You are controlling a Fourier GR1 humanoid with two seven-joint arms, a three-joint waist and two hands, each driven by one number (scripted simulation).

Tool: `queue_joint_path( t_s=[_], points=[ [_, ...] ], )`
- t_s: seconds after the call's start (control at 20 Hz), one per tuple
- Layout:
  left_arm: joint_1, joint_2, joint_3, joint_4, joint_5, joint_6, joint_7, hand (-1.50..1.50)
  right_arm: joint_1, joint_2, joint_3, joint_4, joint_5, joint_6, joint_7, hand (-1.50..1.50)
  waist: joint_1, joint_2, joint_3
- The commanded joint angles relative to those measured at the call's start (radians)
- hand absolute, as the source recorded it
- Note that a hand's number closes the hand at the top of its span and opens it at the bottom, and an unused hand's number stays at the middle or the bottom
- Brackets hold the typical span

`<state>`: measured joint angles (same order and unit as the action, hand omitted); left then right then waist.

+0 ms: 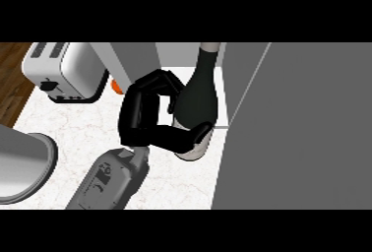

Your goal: Pick up the wine, place it into the cabinet and close the cabinet

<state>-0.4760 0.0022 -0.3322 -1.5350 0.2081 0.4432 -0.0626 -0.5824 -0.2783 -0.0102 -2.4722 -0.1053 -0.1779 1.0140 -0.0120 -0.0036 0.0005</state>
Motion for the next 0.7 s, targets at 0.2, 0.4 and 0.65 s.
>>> queue_joint_path(
  t_s=[0.2, 0.4, 0.65],
  points=[
    [-0.236, -0.002, 0.040, 0.185, 0.037, 0.107, 0.025, 1.50, -0.047, -0.005, -0.054, -0.049, -0.111, -0.003, 0.062, -1.50, -0.009, 0.003, -0.001],
    [-0.201, -0.002, -0.026, 0.244, 0.037, 0.132, -0.053, 1.50, 0.021, 0.023, -0.010, -0.072, -0.069, 0.008, 0.022, -1.50, -0.003, 0.003, -0.001],
    [-0.203, 0.033, 0.041, 0.303, -0.057, 0.051, -0.111, 1.50, 0.040, 0.006, -0.053, -0.114, -0.111, 0.020, 0.057, -1.50, -0.001, 0.001, 0.000]
  ],
)
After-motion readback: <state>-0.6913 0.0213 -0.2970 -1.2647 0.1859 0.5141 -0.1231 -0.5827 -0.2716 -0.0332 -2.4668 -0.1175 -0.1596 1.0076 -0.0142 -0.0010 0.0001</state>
